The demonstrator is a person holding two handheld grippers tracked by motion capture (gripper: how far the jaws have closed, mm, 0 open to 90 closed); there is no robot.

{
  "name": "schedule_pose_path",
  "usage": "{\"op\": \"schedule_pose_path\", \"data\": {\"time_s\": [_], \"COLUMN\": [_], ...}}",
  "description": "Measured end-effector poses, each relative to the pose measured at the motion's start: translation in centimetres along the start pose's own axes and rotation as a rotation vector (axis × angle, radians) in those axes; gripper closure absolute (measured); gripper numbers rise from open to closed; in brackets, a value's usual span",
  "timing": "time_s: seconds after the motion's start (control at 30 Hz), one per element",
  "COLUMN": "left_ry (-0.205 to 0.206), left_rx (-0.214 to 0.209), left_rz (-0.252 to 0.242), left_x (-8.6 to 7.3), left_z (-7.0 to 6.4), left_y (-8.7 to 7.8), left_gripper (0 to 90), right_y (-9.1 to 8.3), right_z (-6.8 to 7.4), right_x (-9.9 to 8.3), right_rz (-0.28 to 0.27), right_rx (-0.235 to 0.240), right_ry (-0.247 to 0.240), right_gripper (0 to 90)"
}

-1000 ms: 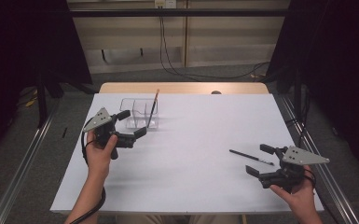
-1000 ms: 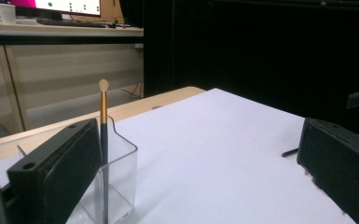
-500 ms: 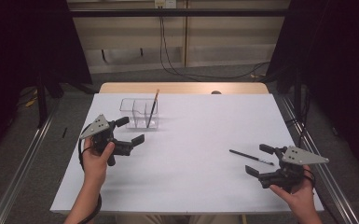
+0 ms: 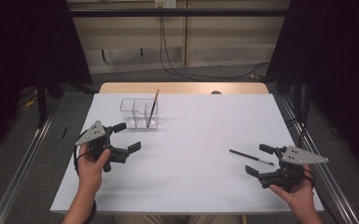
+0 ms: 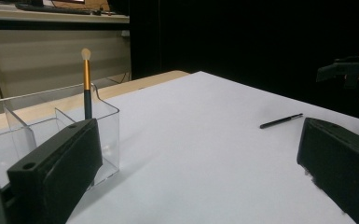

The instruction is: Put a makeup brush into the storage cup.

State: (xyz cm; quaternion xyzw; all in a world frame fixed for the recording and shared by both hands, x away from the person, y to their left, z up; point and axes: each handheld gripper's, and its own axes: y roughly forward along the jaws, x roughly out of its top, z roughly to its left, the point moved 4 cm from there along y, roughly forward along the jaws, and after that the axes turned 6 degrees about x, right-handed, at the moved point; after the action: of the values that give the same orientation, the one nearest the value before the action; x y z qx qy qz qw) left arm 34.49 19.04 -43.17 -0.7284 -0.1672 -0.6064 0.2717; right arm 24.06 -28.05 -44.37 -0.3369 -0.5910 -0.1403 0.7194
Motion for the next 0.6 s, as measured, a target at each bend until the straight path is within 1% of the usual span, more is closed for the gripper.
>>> {"op": "schedule_pose_path", "data": {"time_s": [0.07,0.17,0.23,0.27,0.3,0.43,0.47,0.57,0.6], "left_ry": [0.005,0.003,0.009,0.006,0.012,0.006,0.015,0.009,0.014], "left_rx": [-0.009,-0.008,-0.007,-0.008,-0.016,-0.014,-0.016,-0.016,-0.02], "left_rz": [0.007,0.014,0.019,0.018,0.021,0.017,0.023,0.021,0.024], "left_x": [-0.1,-0.3,-0.4,-0.5,-0.5,-0.6,-0.7,-0.9,-0.9], "left_z": [-0.1,-0.1,-0.1,-0.1,-0.1,-0.3,-0.3,-0.4,-0.4], "left_y": [-0.1,-0.3,-0.4,-0.5,-0.6,-0.8,-0.9,-1.2,-1.3], "left_gripper": [0.0,0.0,0.0,0.0,0.0,0.0,0.0,0.0,0.0], "right_y": [0.0,0.0,0.0,0.0,0.0,0.0,0.0,0.1,0.1], "right_z": [0.0,0.0,0.0,0.0,0.0,0.0,0.0,0.0,0.0], "right_x": [0.0,0.0,0.0,0.0,0.0,0.0,0.0,-0.1,-0.1], "right_rz": [0.001,0.004,0.003,0.003,0.003,0.004,0.004,0.005,0.007], "right_rx": [0.0,0.001,0.001,0.002,0.001,0.0,0.001,0.001,0.001], "right_ry": [-0.002,0.0,-0.001,-0.001,-0.001,0.001,0.001,0.001,0.001], "right_gripper": [5.7,5.6,5.6,5.6,5.6,5.6,5.6,5.6,5.6]}}
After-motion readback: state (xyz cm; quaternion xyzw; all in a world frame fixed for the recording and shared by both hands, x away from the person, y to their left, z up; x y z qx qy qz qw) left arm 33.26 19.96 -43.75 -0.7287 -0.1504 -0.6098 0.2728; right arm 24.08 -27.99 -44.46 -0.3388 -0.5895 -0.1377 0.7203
